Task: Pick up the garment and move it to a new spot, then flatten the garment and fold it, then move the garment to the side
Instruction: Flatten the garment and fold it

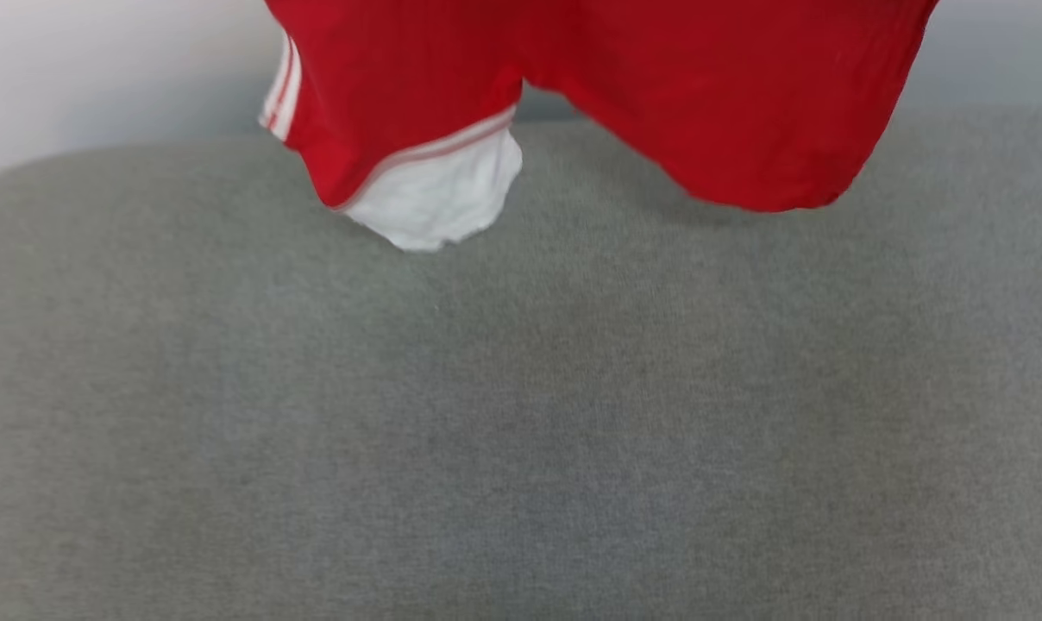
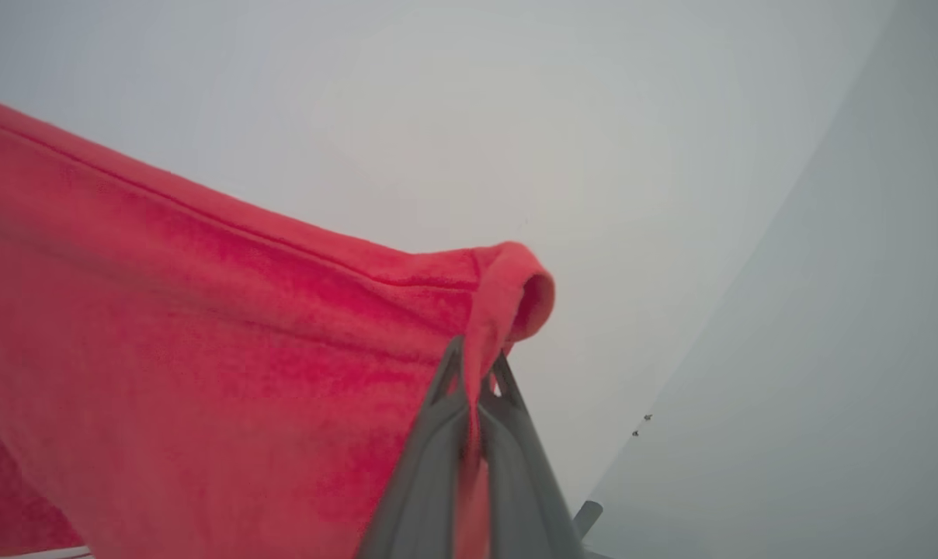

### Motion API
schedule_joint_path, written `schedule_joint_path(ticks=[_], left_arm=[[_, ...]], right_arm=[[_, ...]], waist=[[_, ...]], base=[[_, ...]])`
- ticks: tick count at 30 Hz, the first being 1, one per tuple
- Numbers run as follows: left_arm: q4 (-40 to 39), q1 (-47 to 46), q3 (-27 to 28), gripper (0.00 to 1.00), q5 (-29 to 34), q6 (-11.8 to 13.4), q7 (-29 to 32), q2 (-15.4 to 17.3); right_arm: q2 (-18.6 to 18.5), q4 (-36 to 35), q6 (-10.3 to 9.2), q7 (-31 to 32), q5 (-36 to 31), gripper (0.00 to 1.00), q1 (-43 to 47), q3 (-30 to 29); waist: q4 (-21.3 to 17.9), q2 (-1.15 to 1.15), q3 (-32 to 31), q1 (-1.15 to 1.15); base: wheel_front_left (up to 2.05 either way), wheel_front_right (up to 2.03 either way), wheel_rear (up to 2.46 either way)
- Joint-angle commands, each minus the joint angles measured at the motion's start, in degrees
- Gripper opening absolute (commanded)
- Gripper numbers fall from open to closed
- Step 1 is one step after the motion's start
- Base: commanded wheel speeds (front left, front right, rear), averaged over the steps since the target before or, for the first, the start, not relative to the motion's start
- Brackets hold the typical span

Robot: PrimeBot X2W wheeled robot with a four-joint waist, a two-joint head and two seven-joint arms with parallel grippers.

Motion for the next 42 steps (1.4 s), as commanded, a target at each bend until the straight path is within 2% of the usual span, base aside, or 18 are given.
schedule_joint_path(ticks=[1,5,6,14,18,21,24,27,32,37,42], left_arm=[[0.31,-2.57,-0.30,0.00,0.94,0.14,-1.01,0.47],[1.54,-8.49,-0.94,0.00,3.47,0.14,-4.02,0.29],[1.54,-8.49,-0.94,0.00,3.47,0.14,-4.02,0.29],[6.06,-20.90,-1.43,0.00,9.60,0.44,-14.68,-3.21],[7.47,-25.64,-0.85,0.00,10.60,0.39,-20.38,-4.85],[8.19,-26.29,-0.13,0.00,10.26,0.29,-23.06,-5.86],[8.68,-26.13,0.39,0.00,9.83,0.19,-24.27,-6.75],[9.29,-23.99,0.57,0.00,9.65,0.15,-25.00,-7.14],[11.40,-19.30,0.49,0.00,8.80,0.10,-25.39,-8.32],[13.55,-14.18,0.35,0.00,7.06,0.12,-25.34,-9.48],[12.86,-9.52,-0.37,0.00,5.21,0.11,-24.88,-9.77]], right_arm=[[0.21,0.49,-0.08,-1.49,-0.80,0.00,-1.61,-0.72],[1.27,1.54,-0.08,-6.43,-3.26,0.00,-5.53,-1.97],[1.27,1.54,-0.08,-6.43,-3.26,0.00,-5.53,-1.97],[3.20,7.34,-0.08,-23.80,-12.82,0.00,-13.61,-5.94],[3.24,8.46,-0.08,-25.69,-18.44,0.00,-16.64,-9.70],[2.23,4.06,-0.08,-25.75,-23.59,0.00,-15.19,-14.67],[2.85,0.80,-0.08,-25.71,-28.97,0.00,-12.20,-19.91],[4.42,-0.42,-0.08,-25.71,-33.44,0.00,-9.09,-24.55],[7.04,0.78,-0.08,-25.72,-38.30,0.00,-5.55,-29.10],[9.46,2.91,-0.08,-25.71,-39.76,0.00,-3.00,-31.15],[9.69,4.69,-0.07,-25.71,-39.96,0.00,-1.75,-31.29]], waist=[[-1.08,0.00,8.90,0.00],[-1.97,0.00,16.97,0.00],[-1.97,0.00,16.97,0.00],[-1.78,0.00,30.25,0.00],[-0.64,0.00,35.57,0.00],[0.79,0.00,38.62,0.00],[1.77,0.00,41.39,0.00],[2.35,0.00,43.02,0.00],[3.08,0.00,43.12,0.00],[3.54,0.00,41.56,0.00],[4.24,0.00,39.11,0.00]], base=[[0.00,0.00,0.00],[0.00,0.00,0.00],[0.00,0.00,0.00],[0.00,0.00,0.00],[0.00,0.00,0.00],[0.00,0.00,0.00],[0.00,0.00,0.00],[0.00,0.00,0.00],[0.00,0.00,0.00],[0.00,0.00,0.00],[0.00,0.00,0.00]])
